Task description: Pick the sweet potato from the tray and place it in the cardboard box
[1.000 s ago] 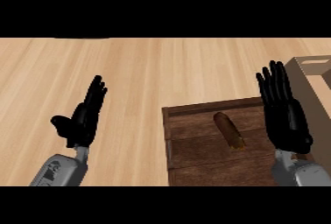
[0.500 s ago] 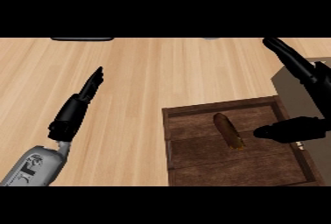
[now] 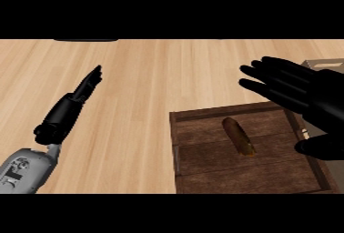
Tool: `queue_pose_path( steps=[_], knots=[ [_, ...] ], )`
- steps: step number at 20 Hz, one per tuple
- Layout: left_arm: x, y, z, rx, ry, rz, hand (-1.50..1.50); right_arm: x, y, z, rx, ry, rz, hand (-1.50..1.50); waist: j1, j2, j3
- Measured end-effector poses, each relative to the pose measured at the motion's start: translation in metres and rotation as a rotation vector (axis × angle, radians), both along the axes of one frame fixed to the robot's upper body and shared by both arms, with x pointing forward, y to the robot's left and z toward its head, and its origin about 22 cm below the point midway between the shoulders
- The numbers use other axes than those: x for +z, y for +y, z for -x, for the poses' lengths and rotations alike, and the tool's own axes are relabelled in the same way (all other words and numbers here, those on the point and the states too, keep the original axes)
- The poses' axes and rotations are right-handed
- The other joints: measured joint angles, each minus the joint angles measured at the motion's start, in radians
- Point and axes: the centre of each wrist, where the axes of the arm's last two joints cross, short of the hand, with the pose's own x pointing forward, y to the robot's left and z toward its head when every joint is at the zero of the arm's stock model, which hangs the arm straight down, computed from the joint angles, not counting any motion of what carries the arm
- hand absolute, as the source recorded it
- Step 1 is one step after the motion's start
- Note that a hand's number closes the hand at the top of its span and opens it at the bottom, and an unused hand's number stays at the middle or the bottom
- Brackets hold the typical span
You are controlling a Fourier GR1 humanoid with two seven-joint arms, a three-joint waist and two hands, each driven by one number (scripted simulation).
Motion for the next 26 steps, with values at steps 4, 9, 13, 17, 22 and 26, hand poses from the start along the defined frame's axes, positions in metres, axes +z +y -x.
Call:
queue_pose_path(
  steps=[4,9,13,17,22,26],
  knots=[
    [-0.005,0.006,0.005,-0.004,0.004,-0.005,0.0,-0.003,0.021,0.012,-0.03,0.014,0.241,-1.5,0.006,0.0,-0.001],
    [0.005,0.009,0.002,-0.012,0.0,-0.003,0.0,-0.019,0.057,0.035,-0.045,0.038,0.473,-1.5,0.003,-0.001,-0.001],
    [0.008,0.011,0.001,-0.009,0.004,-0.003,0.0,-0.036,0.089,0.05,-0.084,0.013,0.608,-1.5,0.001,-0.001,0.0],
    [0.003,0.005,-0.001,-0.003,0.002,-0.004,0.0,-0.056,0.117,0.06,-0.125,0.012,0.685,-1.5,-0.007,0.0,0.0],
    [0.007,0.012,0.002,0.003,0.002,0.0,0.0,-0.081,0.145,0.07,-0.187,0.027,0.715,-1.5,-0.009,0.0,0.001],
    [0.0,0.011,0.008,0.001,0.001,0.001,0.0,-0.099,0.156,0.074,-0.221,0.057,0.739,-1.5,-0.01,0.001,0.002]
  ],
)
